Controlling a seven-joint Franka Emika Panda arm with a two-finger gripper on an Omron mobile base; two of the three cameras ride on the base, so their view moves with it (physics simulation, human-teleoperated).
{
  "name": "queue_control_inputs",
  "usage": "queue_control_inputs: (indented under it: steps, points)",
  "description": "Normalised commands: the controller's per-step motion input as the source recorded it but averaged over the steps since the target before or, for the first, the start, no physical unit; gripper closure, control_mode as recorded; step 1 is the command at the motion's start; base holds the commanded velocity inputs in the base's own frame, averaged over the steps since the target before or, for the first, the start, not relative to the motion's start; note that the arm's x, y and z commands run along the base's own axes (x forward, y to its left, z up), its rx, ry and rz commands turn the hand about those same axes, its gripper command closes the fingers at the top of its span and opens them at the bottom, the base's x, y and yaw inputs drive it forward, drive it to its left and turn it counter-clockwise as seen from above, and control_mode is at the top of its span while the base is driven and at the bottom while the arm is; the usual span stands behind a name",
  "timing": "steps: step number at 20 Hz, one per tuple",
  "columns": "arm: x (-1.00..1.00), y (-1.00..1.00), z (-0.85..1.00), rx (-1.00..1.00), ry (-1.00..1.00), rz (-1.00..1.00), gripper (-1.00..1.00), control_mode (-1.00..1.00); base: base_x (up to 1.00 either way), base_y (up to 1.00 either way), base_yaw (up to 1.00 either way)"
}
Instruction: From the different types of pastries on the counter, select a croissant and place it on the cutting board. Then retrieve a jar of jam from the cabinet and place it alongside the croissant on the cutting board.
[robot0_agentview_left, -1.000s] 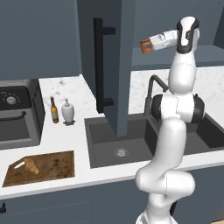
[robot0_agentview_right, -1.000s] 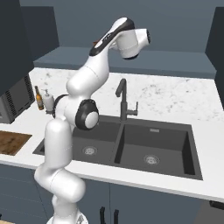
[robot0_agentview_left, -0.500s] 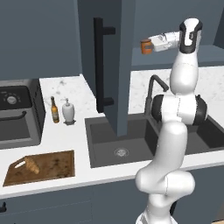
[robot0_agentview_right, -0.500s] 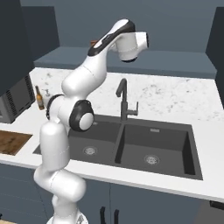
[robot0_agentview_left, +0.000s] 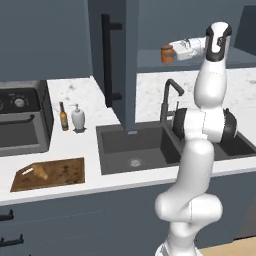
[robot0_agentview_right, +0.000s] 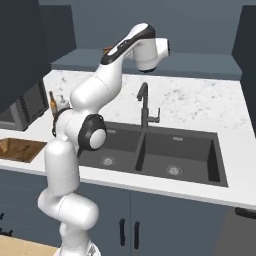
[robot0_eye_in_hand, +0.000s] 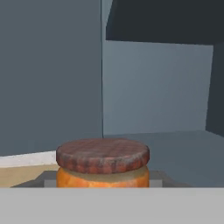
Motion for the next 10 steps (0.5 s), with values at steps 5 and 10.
queue_control_inputs:
  steps: [5,10]
  points:
    - [0.00,0.00,0.00,0.00,0.00,0.00,1.00,1.00,-0.59,-0.20,-0.06]
    - [0.00,0.00,0.00,0.00,0.00,0.00,1.00,1.00,-0.70,-0.23,-0.01]
